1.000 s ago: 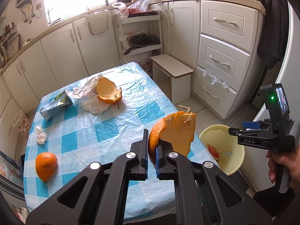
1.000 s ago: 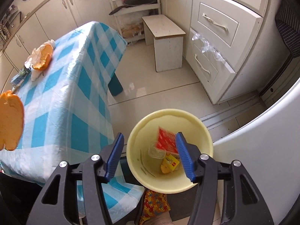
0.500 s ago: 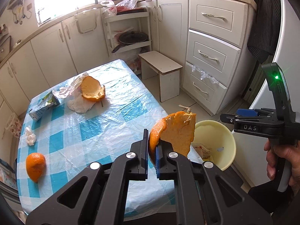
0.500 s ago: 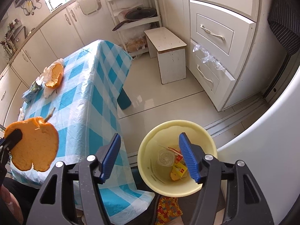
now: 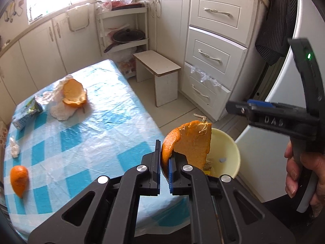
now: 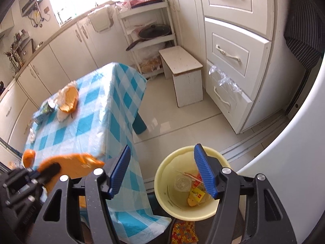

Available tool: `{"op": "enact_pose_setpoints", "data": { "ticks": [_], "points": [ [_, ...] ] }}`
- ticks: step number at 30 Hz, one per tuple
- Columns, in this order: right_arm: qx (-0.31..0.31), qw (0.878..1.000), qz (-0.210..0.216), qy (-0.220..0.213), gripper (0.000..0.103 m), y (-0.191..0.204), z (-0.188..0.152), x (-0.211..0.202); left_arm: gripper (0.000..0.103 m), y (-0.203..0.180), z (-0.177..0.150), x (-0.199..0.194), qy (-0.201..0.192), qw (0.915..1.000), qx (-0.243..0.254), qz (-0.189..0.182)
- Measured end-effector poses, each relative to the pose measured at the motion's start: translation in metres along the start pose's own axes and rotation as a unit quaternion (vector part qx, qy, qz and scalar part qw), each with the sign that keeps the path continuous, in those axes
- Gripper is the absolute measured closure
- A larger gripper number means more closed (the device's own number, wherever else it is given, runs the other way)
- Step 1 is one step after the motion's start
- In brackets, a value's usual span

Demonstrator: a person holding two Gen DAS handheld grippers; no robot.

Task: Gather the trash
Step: 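Carry the orange peel over the yellow bucket and open the left tool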

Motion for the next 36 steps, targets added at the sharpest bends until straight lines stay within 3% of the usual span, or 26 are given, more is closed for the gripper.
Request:
{"op": "enact_pose_setpoints", "data": {
  "ticks": [9, 11, 13, 15, 18, 24, 30, 36],
  "points": [
    [-0.007, 0.997, -0.012, -0.075, 0.036, 0.007, 0.026, -0.042, 0.097, -0.038, 0.007, 0.065, 0.039, 0.9973, -0.035, -0.052],
    [-0.009, 0.994, -0.063, -0.083, 0.04, 0.005, 0.03, -0.046, 0.09, -0.041, 0.011, 0.08, 0.036, 0.9918, -0.081, -0.091],
    [0.001, 0.992, -0.091, -0.092, 0.04, -0.001, 0.036, -0.047, 0.07, -0.046, 0.015, 0.092, 0.035, 0.9883, -0.101, -0.109],
    [0.017, 0.992, -0.08, -0.101, 0.031, -0.008, 0.042, -0.051, 0.066, -0.048, 0.014, 0.101, 0.044, 0.9865, -0.109, -0.115],
    [0.009, 0.989, -0.089, -0.115, 0.029, -0.003, 0.045, -0.058, 0.064, -0.046, 0.01, 0.104, 0.051, 0.9859, -0.113, -0.113],
    [-0.016, 0.985, -0.095, -0.146, 0.025, 0.019, 0.046, -0.072, 0.041, -0.032, 0.015, 0.084, 0.03, 0.9818, -0.13, -0.136],
    [-0.029, 0.981, -0.091, -0.166, 0.022, 0.036, 0.048, -0.083, 0.036, -0.017, 0.013, 0.061, 0.024, 0.9832, -0.134, -0.122],
    [-0.068, 0.975, -0.08, -0.196, 0.016, 0.073, 0.047, -0.1, 0.035, 0.015, 0.008, 0.026, 0.02, 0.9892, -0.131, -0.062]
  ]
}}
Point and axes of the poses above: each gripper's, at about its wrist camera, not at the fingertips, and x roughly the way its jaws point, y to its left, z to its top, the point moved 2 cm from there along x, roughly the way its jaws point, and after that the axes turned 10 degrees about -z, right-handed, at the moved point
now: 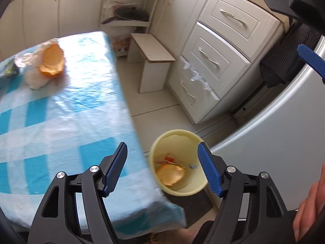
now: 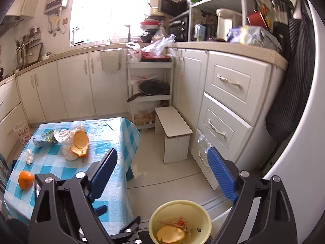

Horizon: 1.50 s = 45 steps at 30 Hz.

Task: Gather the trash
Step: 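Carry the orange peel over the yellow bucket and open the left tool, then bring both tools back over the table, then grasp the whole orange with the left tool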

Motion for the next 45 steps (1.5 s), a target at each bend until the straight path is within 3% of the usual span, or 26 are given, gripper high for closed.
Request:
{"op": "enact_pose_setpoints", "data": {
  "ticks": [7, 20, 36, 45],
  "points": [
    [-0.038, 0.999, 0.017, -0.016, 0.014, 0.039, 0.002, -0.01, 0.03, 0.055, 0.009, -0.062, -0.045, 0.9967, -0.02, 0.066],
    [-0.077, 0.994, 0.078, -0.021, 0.012, 0.113, 0.001, -0.023, 0.028, 0.152, 0.001, -0.145, -0.086, 0.9828, -0.074, 0.145],
    [-0.136, 0.983, 0.122, -0.009, 0.011, 0.199, -0.014, -0.02, 0.026, 0.241, -0.018, -0.186, -0.094, 0.9647, -0.167, 0.181],
    [-0.125, 0.976, 0.174, 0.05, 0.011, 0.226, -0.028, 0.004, 0.025, 0.282, -0.029, -0.199, -0.083, 0.9485, -0.214, 0.218]
  ]
}}
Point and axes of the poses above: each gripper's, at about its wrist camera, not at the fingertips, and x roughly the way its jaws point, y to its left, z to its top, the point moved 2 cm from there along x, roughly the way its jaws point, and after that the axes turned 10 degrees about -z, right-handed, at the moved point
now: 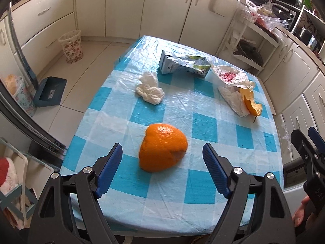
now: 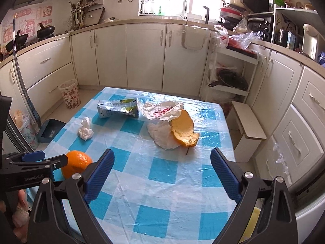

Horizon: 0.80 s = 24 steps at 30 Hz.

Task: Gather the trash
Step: 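Grasp the whole orange with the left tool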

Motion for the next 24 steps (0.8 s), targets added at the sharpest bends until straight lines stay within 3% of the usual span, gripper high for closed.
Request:
{"op": "enact_pose_setpoints", "data": {
  "ticks": [11, 21, 24],
  "points": [
    [-0.01, 0.999, 0.027, 0.028, 0.011, 0.024, -0.002, 0.021, 0.025, 0.012, -0.008, 0.037, 0.062, 0.9979, 0.005, 0.018],
    [0.015, 0.997, 0.06, 0.047, 0.011, 0.032, 0.002, 0.038, 0.023, 0.008, -0.005, 0.057, 0.055, 0.9983, -0.004, 0.018],
    [0.017, 0.996, 0.072, 0.05, 0.011, 0.038, 0.006, 0.044, 0.047, 0.003, -0.004, 0.06, 0.058, 0.9983, 0.002, 0.002]
  ]
}}
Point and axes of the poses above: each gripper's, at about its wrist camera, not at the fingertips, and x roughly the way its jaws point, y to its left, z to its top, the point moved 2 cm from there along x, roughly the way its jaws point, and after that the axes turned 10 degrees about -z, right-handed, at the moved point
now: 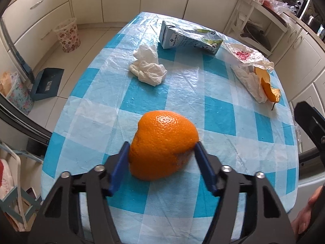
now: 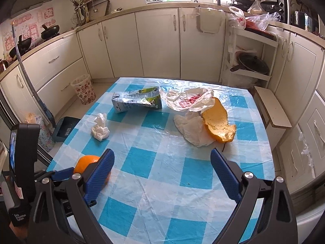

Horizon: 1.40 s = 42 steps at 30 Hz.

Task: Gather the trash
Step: 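Grasp the whole orange with the left tool, then grasp the white tissue with the right tool while the left tool holds the orange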

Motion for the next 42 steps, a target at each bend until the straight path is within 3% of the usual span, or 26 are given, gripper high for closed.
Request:
{"op": "enact_pose_setpoints", "data": {
  "ticks": [3, 4, 7, 16, 22, 27, 36, 42],
  "points": [
    [0.003, 1.0, 0.015, 0.005, 0.011, 0.007, 0.008, 0.01, 0.067, 0.001, 0.003, -0.003, 0.002, 0.9994, -0.012, -0.032],
    [0.002, 1.0, 0.017, 0.005, 0.011, 0.01, 0.011, 0.014, 0.079, 0.002, 0.004, -0.005, -0.001, 0.9995, -0.013, -0.028],
    [-0.001, 1.0, 0.023, 0.009, 0.011, 0.02, 0.021, 0.028, 0.082, 0.011, 0.011, -0.008, -0.007, 0.9994, -0.023, -0.024],
    [0.013, 0.995, 0.062, 0.073, 0.011, 0.045, 0.022, 0.081, 0.084, 0.031, 0.019, -0.018, -0.006, 0.9953, -0.062, -0.074],
    [-0.026, 0.996, 0.054, 0.061, 0.011, 0.075, 0.021, 0.085, 0.084, 0.04, 0.019, -0.028, -0.017, 0.9948, -0.064, -0.078],
    [-0.047, 0.993, 0.07, 0.081, 0.011, 0.093, 0.012, 0.095, 0.083, 0.049, 0.02, -0.031, -0.015, 0.9939, -0.076, -0.079],
    [-0.016, 0.997, 0.046, 0.066, 0.011, 0.071, 0.026, 0.101, 0.083, 0.052, 0.021, -0.036, -0.022, 0.9933, -0.08, -0.08],
    [-0.04, 0.994, 0.07, 0.076, 0.011, 0.094, 0.023, 0.108, 0.084, 0.053, 0.021, -0.038, -0.026, 0.9929, -0.085, -0.079]
  ]
}}
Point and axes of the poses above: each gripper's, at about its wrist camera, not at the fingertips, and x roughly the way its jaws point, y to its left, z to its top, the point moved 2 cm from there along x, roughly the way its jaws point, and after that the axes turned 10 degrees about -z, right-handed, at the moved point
